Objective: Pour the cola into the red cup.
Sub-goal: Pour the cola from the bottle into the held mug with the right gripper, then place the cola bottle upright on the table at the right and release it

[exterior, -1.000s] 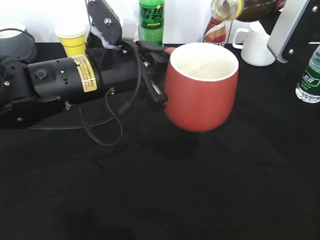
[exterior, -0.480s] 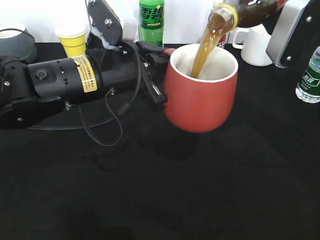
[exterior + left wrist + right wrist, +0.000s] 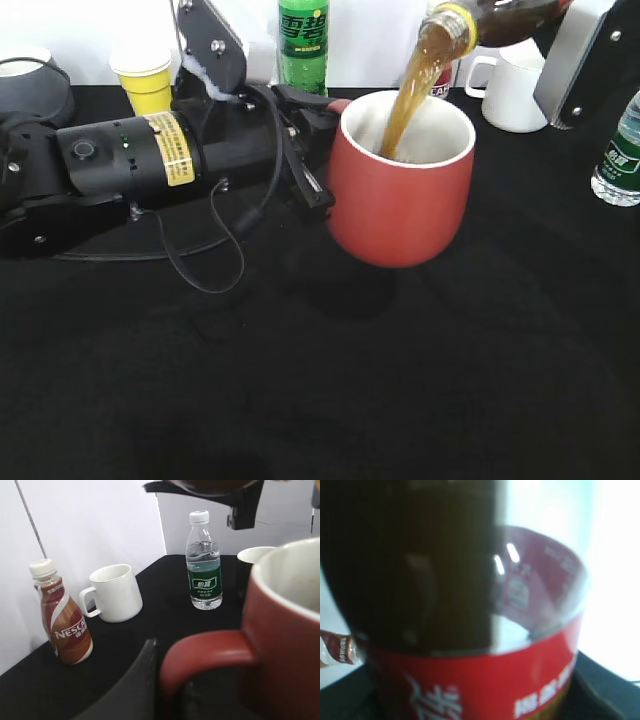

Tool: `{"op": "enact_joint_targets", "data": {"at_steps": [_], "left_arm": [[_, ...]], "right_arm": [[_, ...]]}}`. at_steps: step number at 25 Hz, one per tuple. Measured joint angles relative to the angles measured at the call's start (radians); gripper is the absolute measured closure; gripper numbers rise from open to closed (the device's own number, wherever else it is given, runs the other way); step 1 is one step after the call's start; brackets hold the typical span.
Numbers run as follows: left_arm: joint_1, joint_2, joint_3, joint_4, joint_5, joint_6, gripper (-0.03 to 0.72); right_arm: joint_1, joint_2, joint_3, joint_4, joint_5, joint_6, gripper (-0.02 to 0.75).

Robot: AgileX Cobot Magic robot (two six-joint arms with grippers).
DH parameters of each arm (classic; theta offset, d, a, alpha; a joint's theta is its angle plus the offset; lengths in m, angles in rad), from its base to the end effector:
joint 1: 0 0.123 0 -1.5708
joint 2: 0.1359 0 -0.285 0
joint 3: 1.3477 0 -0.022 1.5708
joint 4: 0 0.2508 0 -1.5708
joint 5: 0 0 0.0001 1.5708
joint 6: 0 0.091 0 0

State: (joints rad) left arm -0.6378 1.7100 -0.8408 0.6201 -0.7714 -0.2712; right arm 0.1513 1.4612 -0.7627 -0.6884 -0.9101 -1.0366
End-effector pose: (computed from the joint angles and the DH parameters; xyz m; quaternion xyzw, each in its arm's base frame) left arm 0.2621 -0.2401 0.2267 0.4234 0.6100 -0.2917 0.6030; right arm 0.2928 0.0908 0.2953 -0.5925 0.2746 -0.3319 0.6807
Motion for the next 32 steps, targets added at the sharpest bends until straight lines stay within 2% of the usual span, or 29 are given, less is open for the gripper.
{"op": "enact_joint_targets", "data": {"at_steps": [12, 16, 20, 23, 26, 29, 32], "left_arm": [[0.000, 0.000, 0.000, 0.001, 0.003, 0.003, 0.645], [0.005, 0.000, 0.000, -0.103, -0.031, 0.006, 0.645], [0.022, 0.000, 0.000, -0.117, -0.053, 0.006, 0.645], [0.121, 0.000, 0.009, -0.116, -0.066, 0.007, 0.645], [0.279, 0.000, 0.073, -0.117, -0.093, 0.007, 0.645], [0.443, 0.000, 0.116, -0.140, -0.104, 0.083, 0.645], [0.529, 0.057, 0.118, -0.205, -0.154, 0.155, 0.645]], "right_arm": [[0.000, 0.000, -0.001, 0.008, -0.014, -0.008, 0.244], [0.000, 0.000, -0.003, -0.013, -0.021, 0.271, 0.244], [0.000, 0.000, -0.003, -0.031, -0.022, 0.682, 0.244], [0.000, 0.000, -0.003, -0.033, 0.037, 1.093, 0.244], [0.000, 0.000, -0.003, -0.033, 0.115, 1.415, 0.244], [0.000, 0.000, -0.003, -0.032, 0.200, 1.517, 0.244], [0.000, 0.000, -0.003, -0.012, 0.203, 1.522, 0.244]]}}
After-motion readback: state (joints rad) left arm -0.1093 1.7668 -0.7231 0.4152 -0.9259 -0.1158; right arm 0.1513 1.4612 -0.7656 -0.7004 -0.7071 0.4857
